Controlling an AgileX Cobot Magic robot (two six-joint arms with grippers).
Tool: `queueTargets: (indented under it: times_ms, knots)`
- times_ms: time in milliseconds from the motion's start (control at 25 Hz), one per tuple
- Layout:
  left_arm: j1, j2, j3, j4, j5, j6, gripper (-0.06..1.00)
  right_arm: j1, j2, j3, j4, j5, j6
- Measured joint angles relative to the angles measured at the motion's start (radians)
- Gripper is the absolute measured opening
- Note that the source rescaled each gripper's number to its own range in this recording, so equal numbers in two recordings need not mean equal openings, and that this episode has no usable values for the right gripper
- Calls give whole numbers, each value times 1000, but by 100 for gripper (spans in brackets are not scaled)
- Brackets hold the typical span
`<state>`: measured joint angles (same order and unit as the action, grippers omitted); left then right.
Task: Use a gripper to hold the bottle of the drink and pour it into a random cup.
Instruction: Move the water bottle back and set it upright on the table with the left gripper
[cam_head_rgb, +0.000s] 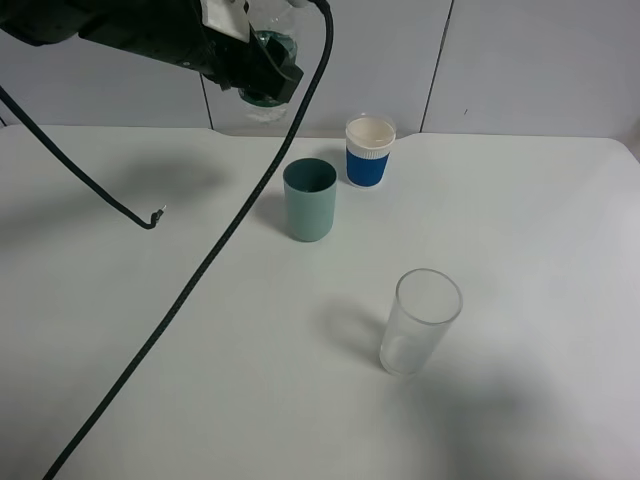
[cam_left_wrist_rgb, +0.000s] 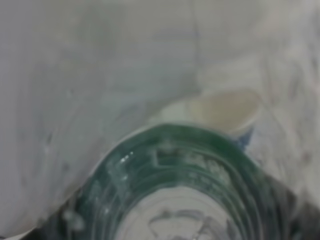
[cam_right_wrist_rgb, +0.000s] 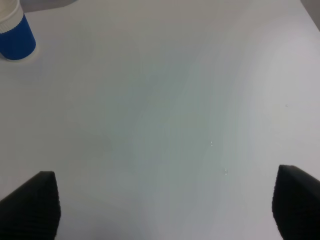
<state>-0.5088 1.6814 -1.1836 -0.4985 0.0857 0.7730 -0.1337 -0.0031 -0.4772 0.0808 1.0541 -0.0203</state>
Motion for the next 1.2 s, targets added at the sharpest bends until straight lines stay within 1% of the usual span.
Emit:
queueTargets:
  times_ms: [360, 440, 520, 600, 720, 800, 1000, 1040, 1120, 1200]
  knots:
    - [0, -17, 4, 373, 1, -470, 0, 0, 0, 0, 0, 0, 0]
    - [0, -23, 27, 437, -36, -565, 0, 0, 0, 0, 0, 0, 0]
    - [1, -33, 75, 485, -100, -627, 0, 0, 0, 0, 0, 0, 0]
    - [1, -46, 128, 508, -181, -662, 0, 0, 0, 0, 0, 0, 0]
    - [2, -63, 196, 520, -249, -674, 0, 0, 0, 0, 0, 0, 0]
    - [13, -70, 230, 521, -262, -688, 0, 0, 0, 0, 0, 0, 0]
    - [67, -76, 301, 525, -272, -773, 0, 0, 0, 0, 0, 0, 0]
    - [78, -77, 316, 532, -280, -773, 0, 0, 0, 0, 0, 0, 0]
    - [97, -78, 349, 557, -310, -797, 0, 0, 0, 0, 0, 0, 0]
    - [119, -78, 390, 586, -368, -824, 0, 0, 0, 0, 0, 0, 0]
